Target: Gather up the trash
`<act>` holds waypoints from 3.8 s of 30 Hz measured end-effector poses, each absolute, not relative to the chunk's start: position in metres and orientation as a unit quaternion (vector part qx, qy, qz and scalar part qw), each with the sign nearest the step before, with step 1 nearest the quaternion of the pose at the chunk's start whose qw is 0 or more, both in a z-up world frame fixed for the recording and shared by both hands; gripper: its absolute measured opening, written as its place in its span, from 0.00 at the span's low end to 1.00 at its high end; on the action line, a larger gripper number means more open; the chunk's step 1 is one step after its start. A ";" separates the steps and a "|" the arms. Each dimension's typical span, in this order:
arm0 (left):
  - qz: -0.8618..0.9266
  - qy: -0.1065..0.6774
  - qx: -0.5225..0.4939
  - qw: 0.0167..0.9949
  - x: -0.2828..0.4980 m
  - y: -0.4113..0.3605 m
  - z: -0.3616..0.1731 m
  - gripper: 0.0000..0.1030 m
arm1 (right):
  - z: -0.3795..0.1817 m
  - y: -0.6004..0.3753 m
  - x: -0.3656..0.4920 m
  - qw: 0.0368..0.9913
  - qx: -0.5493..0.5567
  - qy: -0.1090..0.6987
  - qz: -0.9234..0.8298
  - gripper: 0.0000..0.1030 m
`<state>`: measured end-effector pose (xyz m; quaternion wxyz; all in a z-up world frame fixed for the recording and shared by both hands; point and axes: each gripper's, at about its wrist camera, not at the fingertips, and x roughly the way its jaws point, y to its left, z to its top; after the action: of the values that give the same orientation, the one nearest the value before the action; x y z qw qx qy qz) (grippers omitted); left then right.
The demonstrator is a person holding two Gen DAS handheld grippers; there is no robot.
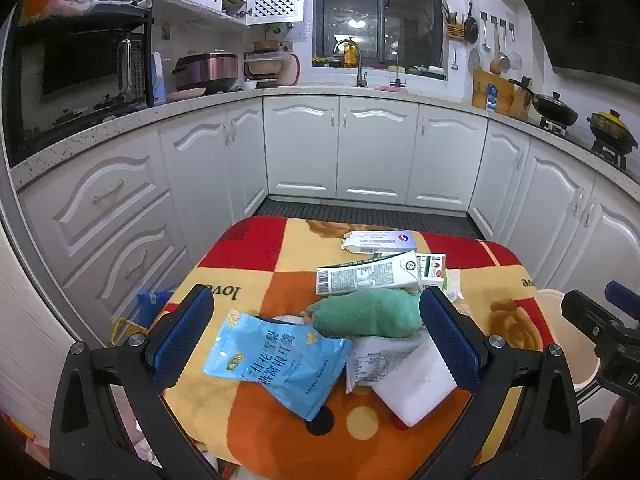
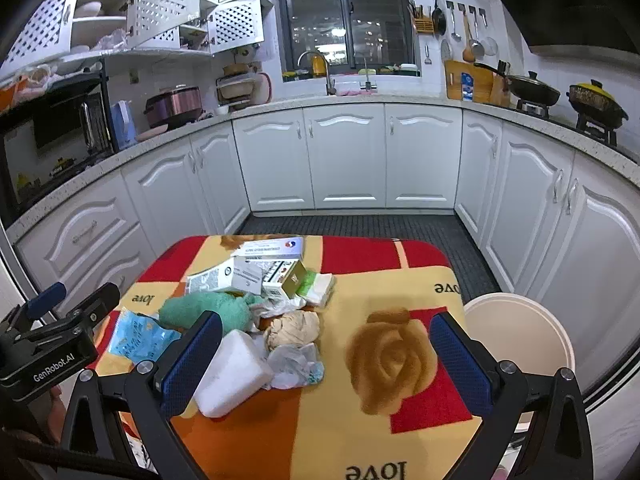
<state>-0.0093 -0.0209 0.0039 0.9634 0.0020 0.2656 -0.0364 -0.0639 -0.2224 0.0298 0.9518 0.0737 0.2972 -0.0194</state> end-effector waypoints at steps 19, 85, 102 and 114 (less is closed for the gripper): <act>-0.026 0.273 -0.004 0.962 -0.005 0.005 0.004 0.99 | 0.032 -0.198 -0.057 0.960 0.023 0.278 -0.020 1.00; -0.025 0.291 -0.010 0.956 0.008 0.024 -0.003 0.99 | 0.031 -0.201 -0.055 0.955 0.004 0.294 -0.029 1.00; -0.067 0.377 -0.021 0.924 0.009 0.068 -0.047 0.99 | -0.015 -0.194 -0.041 0.919 0.062 0.382 0.070 0.96; -0.083 0.426 -0.116 0.893 0.023 0.078 -0.088 0.99 | -0.068 -0.175 -0.015 0.868 0.153 0.457 0.120 0.84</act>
<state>0.0229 0.0775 -0.0880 0.8932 -0.1164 0.4264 -0.0827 -0.0151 -0.1749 -0.0679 0.8678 0.1528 0.4572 0.1205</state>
